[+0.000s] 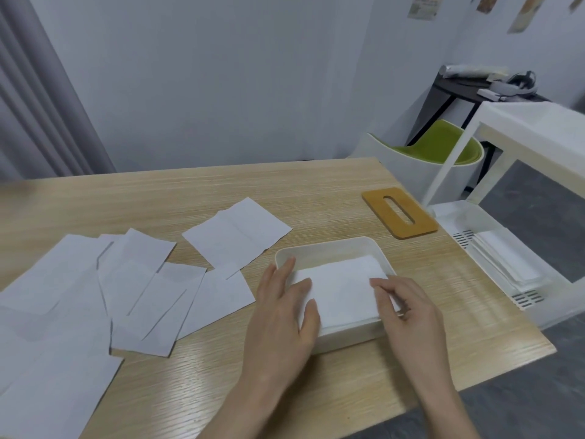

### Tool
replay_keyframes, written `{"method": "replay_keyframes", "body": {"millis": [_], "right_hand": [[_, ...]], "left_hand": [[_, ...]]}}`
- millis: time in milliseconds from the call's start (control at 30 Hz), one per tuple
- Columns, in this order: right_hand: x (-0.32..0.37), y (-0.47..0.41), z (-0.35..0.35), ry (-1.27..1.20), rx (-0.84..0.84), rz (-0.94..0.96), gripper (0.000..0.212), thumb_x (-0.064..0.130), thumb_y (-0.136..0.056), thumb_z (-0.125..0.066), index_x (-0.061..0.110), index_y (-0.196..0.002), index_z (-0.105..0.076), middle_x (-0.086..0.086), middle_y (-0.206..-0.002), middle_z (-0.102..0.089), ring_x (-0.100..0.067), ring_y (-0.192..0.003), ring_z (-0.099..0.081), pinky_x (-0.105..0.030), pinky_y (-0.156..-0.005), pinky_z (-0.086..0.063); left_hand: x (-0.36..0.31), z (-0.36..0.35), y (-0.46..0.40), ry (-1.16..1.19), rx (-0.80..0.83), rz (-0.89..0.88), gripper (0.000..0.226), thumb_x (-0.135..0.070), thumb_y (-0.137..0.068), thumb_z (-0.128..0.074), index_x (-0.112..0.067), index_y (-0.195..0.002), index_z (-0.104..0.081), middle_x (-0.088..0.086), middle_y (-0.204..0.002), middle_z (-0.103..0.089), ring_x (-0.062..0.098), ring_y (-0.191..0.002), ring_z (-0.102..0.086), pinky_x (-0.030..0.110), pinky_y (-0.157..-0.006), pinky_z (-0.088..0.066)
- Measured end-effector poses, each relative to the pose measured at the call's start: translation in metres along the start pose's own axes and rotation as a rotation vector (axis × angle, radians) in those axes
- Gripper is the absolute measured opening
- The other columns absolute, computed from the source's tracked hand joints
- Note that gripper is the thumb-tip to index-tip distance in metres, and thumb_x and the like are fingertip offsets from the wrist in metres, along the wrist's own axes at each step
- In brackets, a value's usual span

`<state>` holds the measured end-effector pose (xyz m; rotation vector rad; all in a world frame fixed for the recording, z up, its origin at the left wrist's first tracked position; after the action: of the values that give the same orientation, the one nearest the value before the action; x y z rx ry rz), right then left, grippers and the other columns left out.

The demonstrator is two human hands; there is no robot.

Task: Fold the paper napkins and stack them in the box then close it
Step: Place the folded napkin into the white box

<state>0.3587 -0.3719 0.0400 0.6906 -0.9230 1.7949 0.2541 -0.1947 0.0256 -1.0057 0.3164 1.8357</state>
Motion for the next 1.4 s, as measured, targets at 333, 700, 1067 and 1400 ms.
{"method": "replay_keyframes", "body": {"millis": [333, 700, 1067, 1400], "right_hand": [[0.013, 0.007, -0.008, 0.241, 0.062, 0.03, 0.016, 0.02, -0.092, -0.059, 0.019, -0.102, -0.07, 0.002, -0.129, -0.05, -0.014, -0.126, -0.036, -0.039, -0.092, -0.044], [0.025, 0.011, -0.005, 0.457, 0.041, 0.056, 0.014, 0.03, -0.092, -0.058, 0.028, -0.096, -0.07, 0.012, -0.113, -0.063, -0.011, -0.129, -0.039, -0.037, -0.109, -0.009], [0.08, 0.028, -0.045, 0.399, 0.139, 0.203, 0.01, 0.027, -0.09, -0.064, 0.029, -0.094, -0.072, 0.014, -0.111, -0.062, -0.006, -0.131, -0.037, -0.024, -0.1, -0.011], [0.157, 0.057, -0.118, 0.225, 0.243, 0.405, 0.021, 0.034, -0.085, -0.053, 0.029, -0.095, -0.071, 0.016, -0.105, -0.064, -0.01, -0.125, -0.045, -0.023, -0.097, -0.016]], "left_hand": [[-0.001, 0.0, 0.0, -0.061, 0.033, -0.039, 0.038, -0.04, -0.099, -0.046, -0.031, -0.135, -0.052, -0.022, -0.158, -0.016, -0.007, -0.143, 0.005, -0.001, -0.097, -0.001], [0.005, 0.019, 0.013, 0.07, 0.034, -0.049, 0.041, -0.037, -0.098, -0.051, -0.03, -0.139, -0.05, -0.024, -0.155, -0.017, -0.007, -0.142, -0.011, 0.0, -0.104, -0.013], [0.049, 0.061, 0.035, 0.073, 0.011, 0.046, 0.036, -0.037, -0.099, -0.049, -0.041, -0.134, -0.049, -0.032, -0.146, -0.027, -0.018, -0.132, -0.022, 0.018, -0.101, -0.038], [0.117, 0.131, 0.071, 0.021, -0.11, 0.195, 0.033, -0.028, -0.098, -0.053, -0.04, -0.129, -0.055, -0.032, -0.134, -0.042, 0.001, -0.114, -0.053, 0.014, -0.095, -0.039]]}}
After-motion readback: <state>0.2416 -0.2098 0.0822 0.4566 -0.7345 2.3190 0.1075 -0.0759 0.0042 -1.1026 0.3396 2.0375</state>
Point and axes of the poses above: each hand's wrist, its own y-axis away from the middle knuckle, its own z-axis out of the back of the hand, x = y × z, the point moved 10 cm from there along -y, towards the middle knuckle
